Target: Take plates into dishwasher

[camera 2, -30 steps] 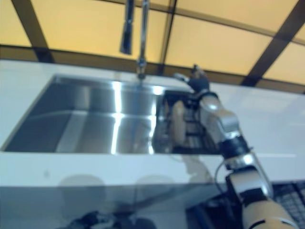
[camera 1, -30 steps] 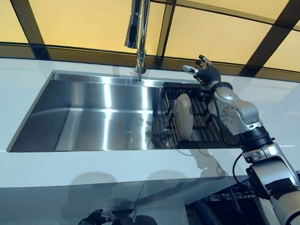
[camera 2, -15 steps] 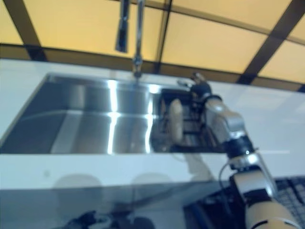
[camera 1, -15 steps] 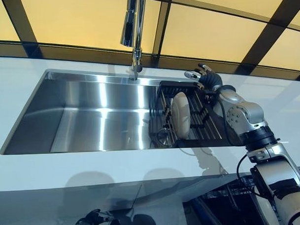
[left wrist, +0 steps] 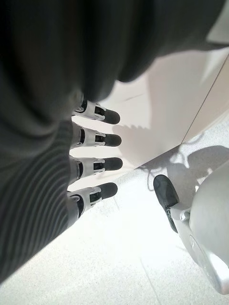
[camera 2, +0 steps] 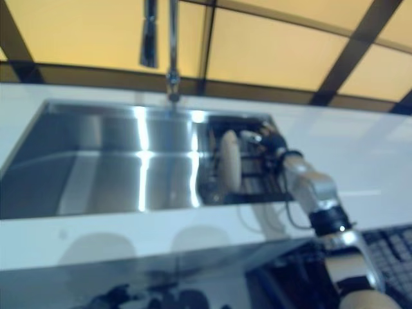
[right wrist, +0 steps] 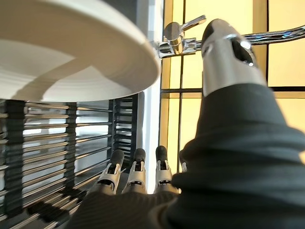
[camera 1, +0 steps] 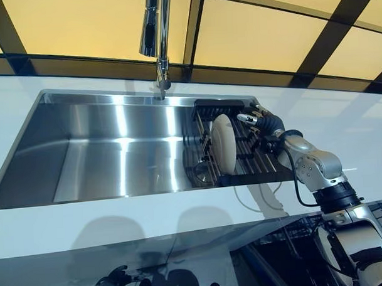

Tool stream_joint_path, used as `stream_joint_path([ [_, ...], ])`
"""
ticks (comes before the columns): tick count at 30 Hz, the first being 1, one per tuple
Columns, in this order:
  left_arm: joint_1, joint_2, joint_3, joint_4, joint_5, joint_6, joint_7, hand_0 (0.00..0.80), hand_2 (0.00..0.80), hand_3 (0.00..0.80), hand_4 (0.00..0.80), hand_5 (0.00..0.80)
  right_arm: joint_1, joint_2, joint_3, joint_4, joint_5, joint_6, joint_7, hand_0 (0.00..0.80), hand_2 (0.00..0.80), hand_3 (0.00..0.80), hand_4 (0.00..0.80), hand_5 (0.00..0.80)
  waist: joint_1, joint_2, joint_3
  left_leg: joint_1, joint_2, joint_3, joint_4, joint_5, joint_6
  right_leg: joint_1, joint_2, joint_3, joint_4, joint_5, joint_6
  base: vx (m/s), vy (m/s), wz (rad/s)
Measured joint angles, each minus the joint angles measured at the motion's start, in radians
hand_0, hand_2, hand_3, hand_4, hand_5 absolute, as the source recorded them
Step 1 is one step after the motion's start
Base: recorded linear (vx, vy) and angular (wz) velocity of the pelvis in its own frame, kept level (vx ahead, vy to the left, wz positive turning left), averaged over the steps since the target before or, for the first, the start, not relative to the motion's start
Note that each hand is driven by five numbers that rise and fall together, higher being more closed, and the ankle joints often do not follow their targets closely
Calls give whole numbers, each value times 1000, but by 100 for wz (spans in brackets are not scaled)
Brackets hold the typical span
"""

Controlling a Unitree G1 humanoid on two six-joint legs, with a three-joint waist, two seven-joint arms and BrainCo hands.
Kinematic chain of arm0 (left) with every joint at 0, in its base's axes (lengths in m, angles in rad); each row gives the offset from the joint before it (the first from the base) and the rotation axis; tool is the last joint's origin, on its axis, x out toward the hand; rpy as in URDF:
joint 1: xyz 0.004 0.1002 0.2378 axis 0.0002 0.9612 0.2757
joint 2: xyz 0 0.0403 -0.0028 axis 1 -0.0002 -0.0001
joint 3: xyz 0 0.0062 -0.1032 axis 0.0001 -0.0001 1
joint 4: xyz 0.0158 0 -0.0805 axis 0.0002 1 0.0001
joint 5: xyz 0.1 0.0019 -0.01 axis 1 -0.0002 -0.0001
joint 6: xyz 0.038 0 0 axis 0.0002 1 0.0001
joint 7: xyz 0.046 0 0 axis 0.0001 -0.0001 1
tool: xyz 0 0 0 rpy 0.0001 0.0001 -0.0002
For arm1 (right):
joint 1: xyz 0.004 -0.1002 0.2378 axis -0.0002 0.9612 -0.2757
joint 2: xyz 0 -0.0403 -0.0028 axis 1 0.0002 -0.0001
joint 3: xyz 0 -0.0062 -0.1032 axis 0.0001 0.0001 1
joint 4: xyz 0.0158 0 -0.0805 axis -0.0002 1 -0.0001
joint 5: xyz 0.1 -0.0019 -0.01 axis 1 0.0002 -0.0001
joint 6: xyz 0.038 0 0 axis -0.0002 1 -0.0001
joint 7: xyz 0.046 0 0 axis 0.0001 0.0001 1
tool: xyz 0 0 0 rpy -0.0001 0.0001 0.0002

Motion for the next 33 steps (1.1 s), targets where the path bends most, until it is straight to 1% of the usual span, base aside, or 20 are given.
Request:
stream_joint_path([
  [4, -1, 1, 0, 0, 0, -1, 1, 0, 0, 0, 0, 0, 5, 0, -1, -4, 0, 6, 21, 0, 0, 0, 0, 0, -3, 1, 0, 0, 0, 1, 0, 0, 0, -1, 0, 0, 1, 0, 0, 0, 0, 0],
  [11, -1, 10, 0, 0, -1, -1, 1, 0, 0, 0, 0, 0, 39, 0, -11, -59, 1, 6, 36, 0, 0, 0, 0, 0, -3, 1, 1, 1, 1, 5, -1, -2, -3, -4, 1, 5, 1, 0, 0, -2, 1, -1],
  [18, -1, 12, 0, 1, -29, -3, 4, 0, 0, 0, 0, 0, 41, 0, -11, -84, 3, 4, 51, 0, 0, 0, 0, 0, -4, 1, 1, -1, 1, 24, -1, -2, -3, -16, 2, 23, 1, 0, 0, -5, -1, -8],
  [24, -1, 12, 0, 1, -30, -3, 6, 0, 0, 0, 0, 0, 67, 0, -11, -115, 4, 4, 51, 0, 0, 0, 0, 0, -5, -1, 2, -1, 3, 24, -1, -3, -3, -16, 2, 23, 1, 0, 0, 0, 0, 0],
  [33, -1, 12, 0, 2, -30, -8, 7, 0, 0, 0, 0, 0, 81, 0, -11, -118, 4, 4, 75, 0, 0, 0, 0, 0, -4, -4, 5, -1, 3, 24, -1, -3, -3, -17, 2, 23, 1, 0, 0, 0, 0, 0],
])
